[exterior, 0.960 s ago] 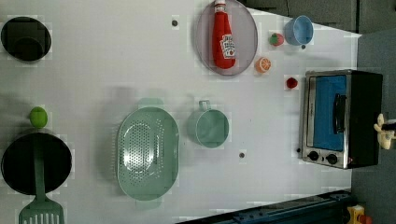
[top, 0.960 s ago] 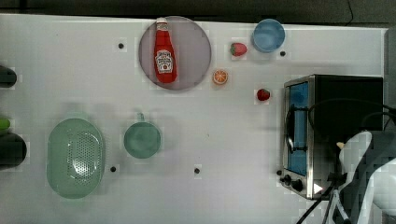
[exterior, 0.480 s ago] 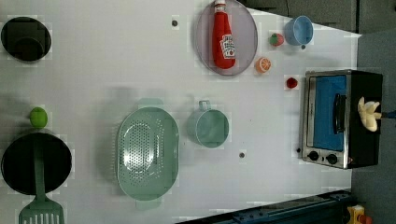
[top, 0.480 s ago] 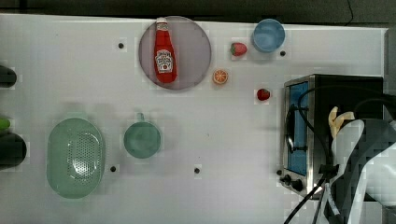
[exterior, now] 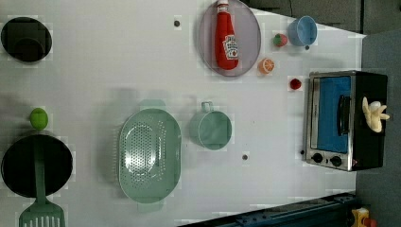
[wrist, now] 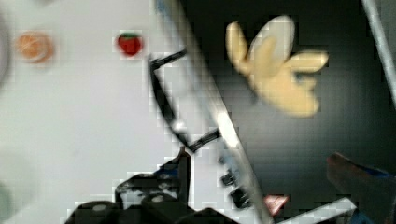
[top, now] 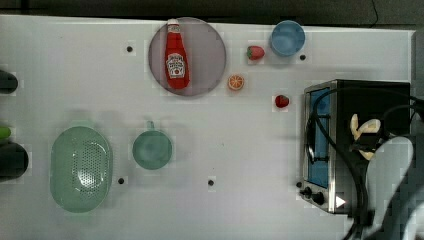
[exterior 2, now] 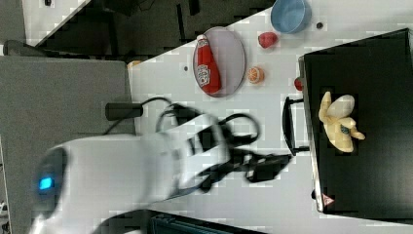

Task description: Pick banana from table and place on oven.

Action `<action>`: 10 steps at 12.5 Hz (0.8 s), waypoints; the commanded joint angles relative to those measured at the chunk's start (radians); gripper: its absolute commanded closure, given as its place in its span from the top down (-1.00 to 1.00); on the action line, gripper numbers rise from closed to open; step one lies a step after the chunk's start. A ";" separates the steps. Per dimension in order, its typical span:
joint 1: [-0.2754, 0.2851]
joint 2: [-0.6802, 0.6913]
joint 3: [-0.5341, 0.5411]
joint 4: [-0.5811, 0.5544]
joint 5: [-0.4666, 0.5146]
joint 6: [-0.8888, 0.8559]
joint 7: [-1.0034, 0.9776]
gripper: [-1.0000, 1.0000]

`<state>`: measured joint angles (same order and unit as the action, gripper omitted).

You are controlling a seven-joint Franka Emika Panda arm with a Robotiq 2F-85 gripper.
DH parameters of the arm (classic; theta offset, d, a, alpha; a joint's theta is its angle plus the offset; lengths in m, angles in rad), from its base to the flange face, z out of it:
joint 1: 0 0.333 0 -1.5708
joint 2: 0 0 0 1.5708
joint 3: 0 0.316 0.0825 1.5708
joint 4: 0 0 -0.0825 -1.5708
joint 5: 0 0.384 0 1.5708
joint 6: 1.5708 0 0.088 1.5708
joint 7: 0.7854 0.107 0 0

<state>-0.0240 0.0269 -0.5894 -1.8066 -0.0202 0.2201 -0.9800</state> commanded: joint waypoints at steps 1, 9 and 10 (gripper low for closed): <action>0.051 -0.098 0.109 0.079 -0.026 -0.134 0.339 1.00; 0.056 -0.263 0.444 -0.001 -0.030 -0.237 1.085 1.00; 0.056 -0.278 0.457 -0.012 -0.030 -0.238 1.111 1.00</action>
